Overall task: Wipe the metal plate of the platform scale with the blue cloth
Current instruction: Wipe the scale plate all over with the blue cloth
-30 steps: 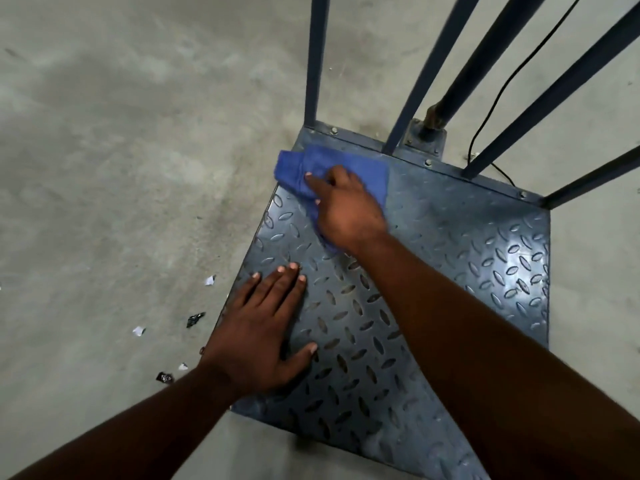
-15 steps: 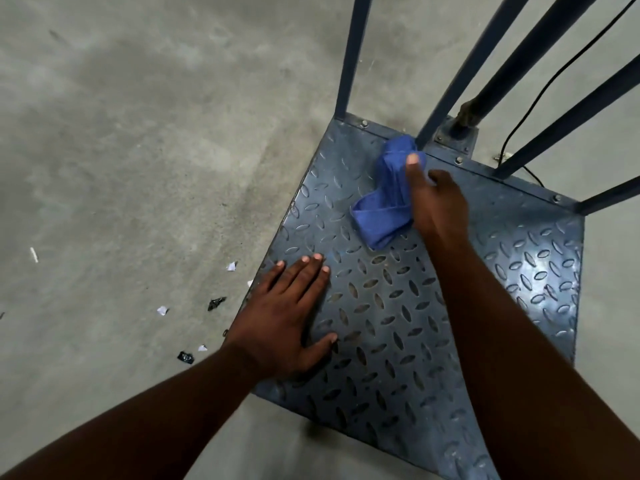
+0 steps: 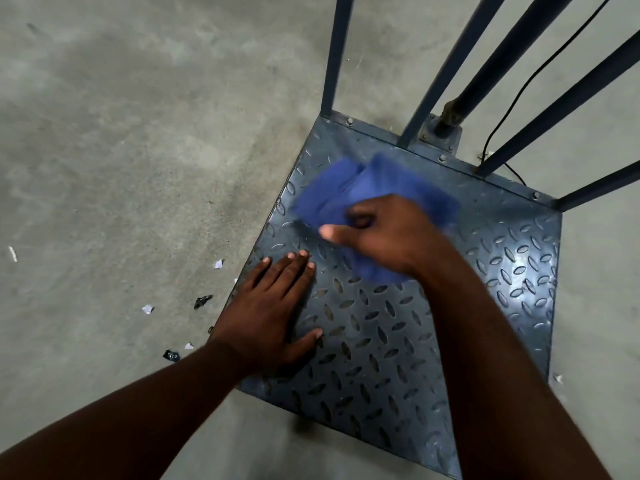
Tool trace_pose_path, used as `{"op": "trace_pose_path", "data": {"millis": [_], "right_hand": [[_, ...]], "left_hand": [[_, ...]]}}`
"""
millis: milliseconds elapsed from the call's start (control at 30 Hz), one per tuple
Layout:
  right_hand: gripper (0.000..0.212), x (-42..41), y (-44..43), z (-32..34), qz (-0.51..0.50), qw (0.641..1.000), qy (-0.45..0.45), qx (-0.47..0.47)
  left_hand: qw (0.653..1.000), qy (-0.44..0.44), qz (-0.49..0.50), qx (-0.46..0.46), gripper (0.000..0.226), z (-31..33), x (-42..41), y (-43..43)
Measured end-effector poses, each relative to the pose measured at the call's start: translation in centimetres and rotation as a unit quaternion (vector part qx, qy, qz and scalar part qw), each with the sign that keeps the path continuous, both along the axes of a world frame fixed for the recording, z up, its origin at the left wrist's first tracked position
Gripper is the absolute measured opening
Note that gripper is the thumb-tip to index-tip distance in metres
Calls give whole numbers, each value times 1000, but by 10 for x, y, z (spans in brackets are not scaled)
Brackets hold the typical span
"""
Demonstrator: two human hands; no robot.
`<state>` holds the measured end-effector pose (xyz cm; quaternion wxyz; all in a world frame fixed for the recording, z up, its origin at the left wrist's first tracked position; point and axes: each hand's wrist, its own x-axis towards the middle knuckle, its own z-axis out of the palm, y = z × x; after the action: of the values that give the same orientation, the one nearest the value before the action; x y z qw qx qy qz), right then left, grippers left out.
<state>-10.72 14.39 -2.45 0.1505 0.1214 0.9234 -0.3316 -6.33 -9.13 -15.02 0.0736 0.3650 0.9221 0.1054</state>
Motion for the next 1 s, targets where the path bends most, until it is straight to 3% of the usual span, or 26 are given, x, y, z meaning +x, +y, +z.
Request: {"op": "trace_pose_path", "data": {"millis": [67,133,233,400,433,533,567,700,733,800,833,933,1000], "right_hand": [[46,3,-8,-20,-43,996,83,-12],[28,10,-10,-56,-32,982,175,62],[60,27,-13,-109,85,978,117,151],[68,33,22,-121,-90,955,90,268],[67,38,17,-120,-73,960,101,249],[64,69,0,-129,127,959,157,199],[62,79,8,-131,137,954,173,205],[61,81,57,-115,-98,948,143,266],[54,78,56,-111,-74,952,147,257],[37,71,36,-110,92,961,185,185],[42,78,21,-115,127,961,174,175],[66,100,23,-125,124,955,174,206],[70,103,45,-120,55,959,129,246]], "left_hand": [[1000,9,-3,1,90,0,-2,1],[1000,26,-1,1,85,-1,-2,2],[999,36,-2,18,85,-3,0,2],[1000,31,2,2,98,-6,0,-1],[999,33,2,6,97,-5,0,0],[999,44,10,20,88,-3,0,0],[999,44,9,17,89,-4,0,0],[999,42,9,7,96,-4,2,-1],[999,43,6,7,96,-4,2,-1],[999,37,7,4,95,-2,2,-1],[999,38,11,6,95,-2,3,0],[998,51,17,13,93,-2,3,0],[998,52,17,12,94,-2,4,-2]]}}
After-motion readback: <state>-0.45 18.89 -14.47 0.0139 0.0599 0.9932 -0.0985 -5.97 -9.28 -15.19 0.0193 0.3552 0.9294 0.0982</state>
